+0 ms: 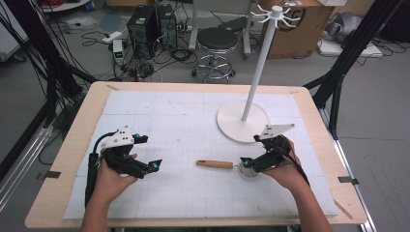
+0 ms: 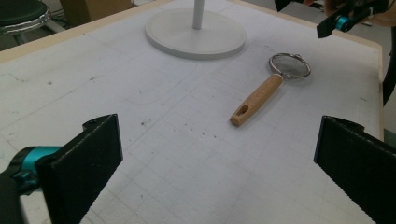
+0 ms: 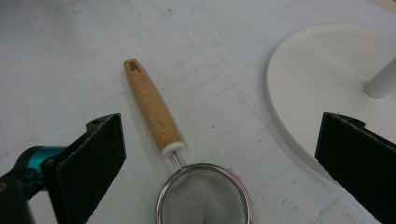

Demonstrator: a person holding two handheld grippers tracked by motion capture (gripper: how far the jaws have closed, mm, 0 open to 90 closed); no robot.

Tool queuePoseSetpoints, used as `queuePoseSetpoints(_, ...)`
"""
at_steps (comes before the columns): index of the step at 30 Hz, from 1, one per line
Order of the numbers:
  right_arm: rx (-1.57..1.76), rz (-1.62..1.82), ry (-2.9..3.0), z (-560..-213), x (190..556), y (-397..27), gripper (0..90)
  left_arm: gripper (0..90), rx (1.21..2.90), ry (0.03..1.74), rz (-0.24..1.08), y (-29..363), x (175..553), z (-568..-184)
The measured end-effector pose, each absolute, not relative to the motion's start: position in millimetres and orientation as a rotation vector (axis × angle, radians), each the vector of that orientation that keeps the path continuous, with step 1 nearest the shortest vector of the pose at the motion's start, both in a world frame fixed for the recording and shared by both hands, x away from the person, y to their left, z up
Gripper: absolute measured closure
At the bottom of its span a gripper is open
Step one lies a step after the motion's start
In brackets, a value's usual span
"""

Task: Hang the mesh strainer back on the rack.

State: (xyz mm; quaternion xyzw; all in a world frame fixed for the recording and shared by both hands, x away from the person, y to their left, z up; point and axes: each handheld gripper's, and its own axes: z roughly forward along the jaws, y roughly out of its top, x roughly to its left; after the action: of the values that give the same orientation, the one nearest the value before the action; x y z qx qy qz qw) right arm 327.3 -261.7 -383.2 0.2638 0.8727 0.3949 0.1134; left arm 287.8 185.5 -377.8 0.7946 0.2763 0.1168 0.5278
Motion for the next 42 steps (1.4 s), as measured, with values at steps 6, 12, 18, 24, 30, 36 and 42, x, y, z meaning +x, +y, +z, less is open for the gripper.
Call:
queuePoseSetpoints(6,0.709,1.066,2.663,-385.0,334.4,-237.4,15.5,1.6,1.894,0.680,0.269,186.8,288.8,-380.9)
queuePoseSetpoints(12,0.664,0.965,2.734,-390.1,339.3,-221.9,16.3,1.6,1.896,0.674,0.269,186.5,287.9,-380.5)
queuePoseSetpoints(18,0.640,0.896,2.791,-396.5,343.8,-213.6,21.3,1.6,1.897,0.676,0.273,186.6,288.1,-381.0)
queuePoseSetpoints(24,0.607,0.800,2.848,-403.3,346.6,-204.2,27.0,1.6,1.903,0.679,0.267,185.1,289.0,-382.9)
queuePoseSetpoints(30,0.584,0.725,2.907,-412.7,349.2,-195.4,32.4,1.6,1.908,0.681,0.272,184.8,289.0,-383.3)
queuePoseSetpoints(36,0.572,0.670,2.958,-418.5,349.3,-190.1,40.2,1.6,1.914,0.682,0.271,184.8,289.3,-384.1)
queuePoseSetpoints(42,0.584,0.622,2.978,-421.9,350.6,-189.2,51.6,1.6,1.918,0.684,0.276,184.7,289.3,-384.2)
